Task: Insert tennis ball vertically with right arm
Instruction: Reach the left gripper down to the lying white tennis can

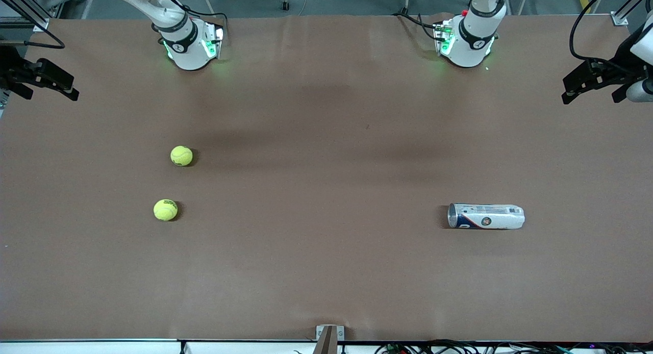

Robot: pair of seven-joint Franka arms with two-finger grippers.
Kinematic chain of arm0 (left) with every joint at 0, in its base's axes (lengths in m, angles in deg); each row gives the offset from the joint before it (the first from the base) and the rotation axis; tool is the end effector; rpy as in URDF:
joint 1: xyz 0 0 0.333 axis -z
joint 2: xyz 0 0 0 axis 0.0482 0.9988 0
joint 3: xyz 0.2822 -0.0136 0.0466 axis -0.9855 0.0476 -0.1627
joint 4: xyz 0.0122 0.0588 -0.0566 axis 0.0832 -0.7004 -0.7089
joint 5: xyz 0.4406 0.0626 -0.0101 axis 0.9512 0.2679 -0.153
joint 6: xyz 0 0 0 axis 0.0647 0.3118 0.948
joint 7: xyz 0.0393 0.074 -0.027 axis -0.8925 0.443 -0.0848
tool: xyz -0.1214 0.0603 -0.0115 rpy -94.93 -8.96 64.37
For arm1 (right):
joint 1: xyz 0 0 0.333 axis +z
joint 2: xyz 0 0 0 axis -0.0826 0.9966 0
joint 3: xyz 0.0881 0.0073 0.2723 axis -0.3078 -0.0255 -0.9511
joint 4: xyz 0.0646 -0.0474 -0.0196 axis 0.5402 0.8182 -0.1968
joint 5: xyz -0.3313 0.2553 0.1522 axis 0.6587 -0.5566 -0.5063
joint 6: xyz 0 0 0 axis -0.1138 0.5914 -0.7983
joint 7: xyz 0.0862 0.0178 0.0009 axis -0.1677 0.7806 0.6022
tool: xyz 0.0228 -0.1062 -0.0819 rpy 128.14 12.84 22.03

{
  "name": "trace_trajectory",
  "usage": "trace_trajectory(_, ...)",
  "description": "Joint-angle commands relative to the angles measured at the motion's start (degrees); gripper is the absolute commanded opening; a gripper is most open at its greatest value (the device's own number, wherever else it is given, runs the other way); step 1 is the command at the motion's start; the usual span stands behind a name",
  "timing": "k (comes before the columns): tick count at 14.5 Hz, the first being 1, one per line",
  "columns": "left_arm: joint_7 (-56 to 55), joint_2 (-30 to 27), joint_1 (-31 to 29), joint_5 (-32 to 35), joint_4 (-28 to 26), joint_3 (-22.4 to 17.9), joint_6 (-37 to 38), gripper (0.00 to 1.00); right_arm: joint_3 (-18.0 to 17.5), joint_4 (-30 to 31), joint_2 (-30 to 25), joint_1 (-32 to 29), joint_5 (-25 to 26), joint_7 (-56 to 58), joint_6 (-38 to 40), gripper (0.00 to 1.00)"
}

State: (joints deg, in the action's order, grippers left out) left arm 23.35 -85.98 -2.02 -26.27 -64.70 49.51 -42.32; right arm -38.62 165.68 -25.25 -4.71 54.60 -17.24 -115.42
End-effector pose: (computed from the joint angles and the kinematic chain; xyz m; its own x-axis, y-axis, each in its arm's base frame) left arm 0.5741 -0.0411 0.6104 0.9997 -0.0112 0.0238 -0.0105 -0.9995 -0.0301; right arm 0.5586 -0.0097 0.6055 0.9992 -0.0218 -0.0322 -0.0219 -0.9998 -0.0016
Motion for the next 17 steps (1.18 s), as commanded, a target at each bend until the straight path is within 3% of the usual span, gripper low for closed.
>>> trace_trajectory(1,0.95,0.07,0.48,0.8,1.1,0.01,1.4,1.0,-0.08,0.53,-1.36,-0.11,-0.72,1.83,0.82,1.0)
trace_trajectory(5,0.86,1.12,0.39,1.06,1.62,-0.07,1.32,1.0,0.01,0.53,-1.36,-0.11,-1.24,1.39,0.73,1.0)
trace_trajectory(8,0.86,5.07,0.92,1.06,2.42,-0.07,0.54,1.0,0.36,0.53,-1.36,-0.2,-3.62,1.21,0.99,1.0)
trace_trajectory(17,20.78,23.34,1.01,5.89,1.53,0.45,-11.58,1.0,0.27,-0.79,-1.09,-0.38,-1.77,2.01,2.4,1.0)
